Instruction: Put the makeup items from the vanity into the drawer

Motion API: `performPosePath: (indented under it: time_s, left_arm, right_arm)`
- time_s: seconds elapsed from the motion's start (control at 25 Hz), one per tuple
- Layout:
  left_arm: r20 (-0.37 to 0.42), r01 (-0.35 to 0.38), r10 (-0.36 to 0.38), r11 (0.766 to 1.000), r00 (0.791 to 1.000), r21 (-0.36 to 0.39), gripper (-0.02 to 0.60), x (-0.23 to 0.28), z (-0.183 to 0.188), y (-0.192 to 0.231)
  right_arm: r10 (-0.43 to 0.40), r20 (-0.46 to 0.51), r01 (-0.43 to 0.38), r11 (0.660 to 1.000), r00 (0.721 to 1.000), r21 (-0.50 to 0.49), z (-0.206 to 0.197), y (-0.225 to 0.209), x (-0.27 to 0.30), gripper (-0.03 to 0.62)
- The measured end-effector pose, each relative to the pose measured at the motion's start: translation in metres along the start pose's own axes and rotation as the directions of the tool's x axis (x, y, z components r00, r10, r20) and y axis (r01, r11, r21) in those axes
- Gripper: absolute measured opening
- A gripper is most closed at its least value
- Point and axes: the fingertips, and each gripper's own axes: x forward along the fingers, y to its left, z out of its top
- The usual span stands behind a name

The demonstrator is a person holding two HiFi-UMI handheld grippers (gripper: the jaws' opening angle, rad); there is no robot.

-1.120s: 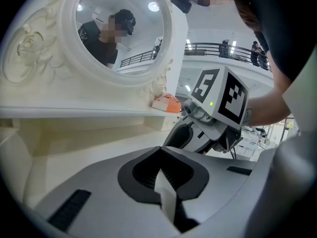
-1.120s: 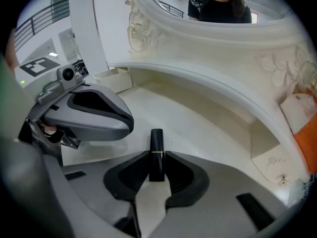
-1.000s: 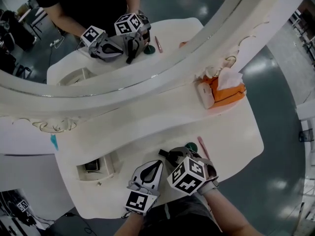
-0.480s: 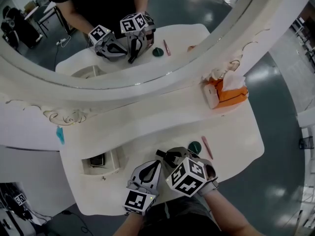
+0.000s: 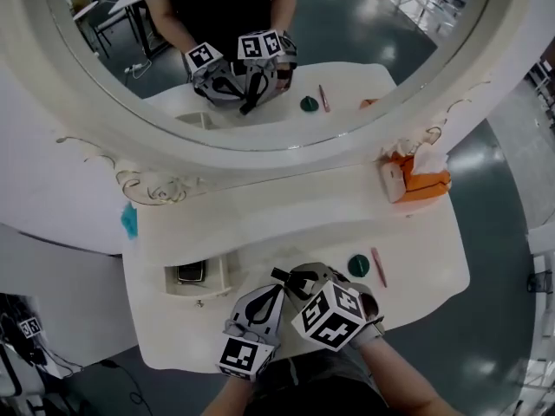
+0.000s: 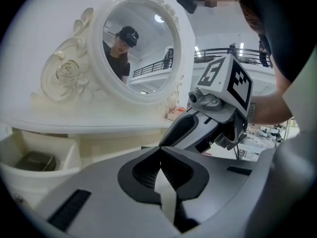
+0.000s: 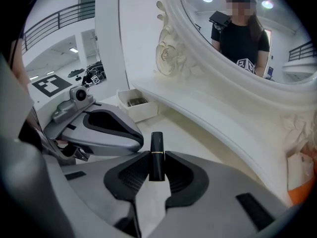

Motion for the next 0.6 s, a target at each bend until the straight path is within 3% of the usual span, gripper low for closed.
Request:
performPosePath:
  time_s: [0.6]
  left_arm:
    - [0.065, -0.168, 0.171, 0.984, 0.983, -0.055, 0.013, -0.058, 0.003, 0.046]
  right_arm:
    - [0.074, 0.02, -0.069, 0.983, 0.997, -0.17, 0.063, 0.041, 0.021, 0.106]
